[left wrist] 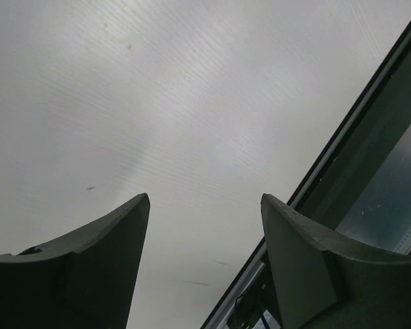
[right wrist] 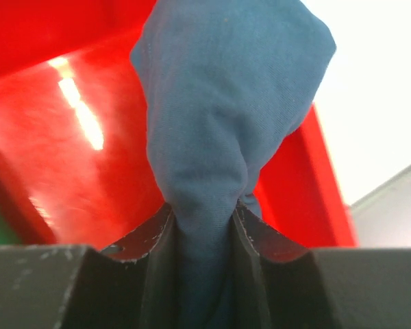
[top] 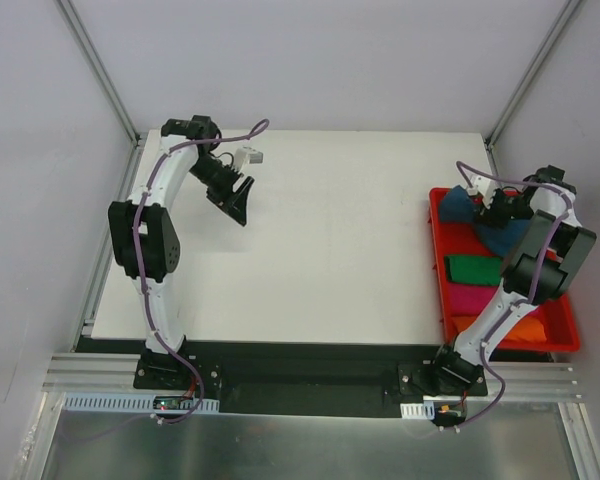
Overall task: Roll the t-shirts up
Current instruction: Move the bin to the center of the board.
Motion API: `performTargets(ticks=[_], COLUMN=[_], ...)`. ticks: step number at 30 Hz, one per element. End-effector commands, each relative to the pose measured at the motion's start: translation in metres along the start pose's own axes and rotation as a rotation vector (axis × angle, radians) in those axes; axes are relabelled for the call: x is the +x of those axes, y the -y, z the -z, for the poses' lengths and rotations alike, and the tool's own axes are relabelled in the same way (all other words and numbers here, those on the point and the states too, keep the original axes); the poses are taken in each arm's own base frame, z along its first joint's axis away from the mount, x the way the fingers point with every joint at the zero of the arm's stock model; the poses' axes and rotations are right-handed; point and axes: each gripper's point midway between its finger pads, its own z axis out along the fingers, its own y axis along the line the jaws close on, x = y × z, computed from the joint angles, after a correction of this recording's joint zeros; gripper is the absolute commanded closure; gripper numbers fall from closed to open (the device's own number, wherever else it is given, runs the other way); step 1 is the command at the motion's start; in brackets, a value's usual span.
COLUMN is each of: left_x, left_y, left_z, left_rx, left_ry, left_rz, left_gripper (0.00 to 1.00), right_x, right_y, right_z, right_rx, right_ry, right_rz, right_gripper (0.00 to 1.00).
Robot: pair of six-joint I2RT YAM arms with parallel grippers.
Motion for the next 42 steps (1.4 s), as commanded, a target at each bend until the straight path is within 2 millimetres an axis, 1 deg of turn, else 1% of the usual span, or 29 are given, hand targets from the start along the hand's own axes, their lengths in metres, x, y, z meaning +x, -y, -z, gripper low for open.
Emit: performTargets(ticks=[1, 2, 3, 4, 5, 6, 7, 8, 10, 11, 12, 15, 18, 19, 20, 21, 22, 23, 25, 28, 31, 32, 34, 35, 37, 38, 39, 41, 42], left_x=[-0.051, -0.064, -0.087, -0.099, -0.114, -0.129, -0.138, -0.144, -0.159, -0.162, -0.168, -0.181, -0.201, -0.215, -0.22, -0.227, -0.232, -0.236, -0.233, -0.219, -0.203, -0.196, -0.188, -0.179, -0.175, -0.171, -0.172, -0.18, -0.182], left_y=[0.033, 0.057, 0.061, 0.073, 0.09, 0.1, 0.101, 0.101, 0.105, 0.102, 0.102, 0.118, 0.133, 0.141, 0.137, 0.139, 0.146, 0.145, 0.14, 0.128, 0.106, 0.095, 0.087, 0.079, 0.072, 0.071, 0.075, 0.083, 0.084], left_z=[-0.005, -0.02, -0.021, -0.028, -0.042, -0.042, -0.043, -0.051, -0.052, -0.058, -0.059, -0.075, -0.093, -0.098, -0.11, -0.116, -0.124, -0.13, -0.136, -0.133, -0.116, -0.102, -0.084, -0.084, -0.071, -0.073, -0.074, -0.071, -0.07], left_rx=[-0.042, -0.054, -0.101, -0.103, -0.095, -0.106, -0.126, -0.123, -0.117, -0.113, -0.101, 0.009, 0.087, 0.112, 0.112, 0.122, 0.139, 0.138, 0.122, 0.105, 0.069, 0.047, 0.019, 0.009, -0.036, -0.04, -0.027, -0.009, -0.014], left_ry=[0.081, 0.07, 0.129, 0.143, 0.158, 0.19, 0.21, 0.21, 0.251, 0.252, 0.272, 0.286, 0.32, 0.357, 0.36, 0.373, 0.374, 0.374, 0.367, 0.342, 0.332, 0.342, 0.351, 0.337, 0.357, 0.349, 0.349, 0.369, 0.374], left_rz=[-0.028, 0.004, -0.034, -0.045, -0.043, -0.059, -0.059, -0.032, -0.044, -0.011, -0.014, 0.037, 0.09, 0.129, 0.164, 0.179, 0.163, 0.149, 0.154, 0.171, 0.197, 0.213, 0.217, 0.241, 0.271, 0.293, 0.305, 0.313, 0.308], left_gripper=[0.32, 0.31, 0.29, 0.28, 0.27, 0.25, 0.25, 0.25, 0.24, 0.24, 0.24, 0.24, 0.24, 0.24, 0.25, 0.25, 0.25, 0.26, 0.26, 0.27, 0.27, 0.27, 0.27, 0.27, 0.27, 0.23, 0.23, 0.23, 0.22], right_x=[-0.039, -0.037, -0.037, -0.041, -0.034, -0.037, -0.044, -0.041, -0.049, -0.051, -0.047, -0.044, -0.04, -0.038, -0.038, -0.036, -0.04, -0.039, -0.044, -0.056, -0.067, -0.073, -0.08, -0.084, -0.09, -0.092, -0.097, -0.097, -0.105], right_y=[0.011, 0.003, -0.004, -0.008, -0.022, -0.029, -0.032, -0.05, -0.064, -0.071, -0.089, -0.11, -0.112, -0.108, -0.093, -0.092, -0.081, -0.078, -0.075, -0.084, -0.111, -0.12, -0.131, -0.137, -0.134, -0.135, -0.124, -0.12, -0.106], right_z=[0.02, 0.02, 0.021, 0.029, 0.027, 0.027, 0.038, 0.034, 0.041, 0.041, 0.034, 0.029, 0.026, 0.026, 0.028, 0.028, 0.035, 0.037, 0.041, 0.041, 0.032, 0.026, 0.022, 0.016, 0.012, 0.007, 0.007, -0.002, 0.001], right_rx=[0.001, -0.008, -0.024, -0.015, -0.047, -0.057, -0.037, -0.067, -0.066, -0.073, -0.104, -0.131, -0.099, -0.073, -0.011, 0.005, 0.036, 0.044, 0.059, 0.041, -0.048, -0.079, -0.101, -0.125, -0.106, -0.102, -0.08, -0.081, -0.047], right_ry=[0.009, 0.004, -0.018, -0.039, -0.068, -0.078, -0.096, -0.093, -0.092, -0.087, -0.079, -0.086, -0.117, -0.129, -0.151, -0.16, -0.168, -0.179, -0.185, -0.171, -0.17, -0.169, -0.169, -0.173, -0.177, -0.186, -0.188, -0.228, -0.228], right_rz=[0.763, 0.714, 0.679, 0.608, 0.564, 0.53, 0.503, 0.477, 0.49, 0.513, 0.504, 0.501, 0.463, 0.443, 0.43, 0.343, 0.315, 0.288, 0.271, 0.302, 0.299, 0.307, 0.284, 0.289, 0.25, 0.156, 0.116, -0.025, -0.054], right_gripper=[0.99, 0.99, 0.99, 0.99, 0.99, 0.99, 0.99, 0.99, 0.99, 0.99, 0.99, 0.99, 0.99, 0.99, 0.99, 0.99, 0.99, 0.99, 0.99, 0.99, 1.0, 0.99, 1.0, 0.99, 0.99, 1.0, 0.99, 0.99, 0.99])
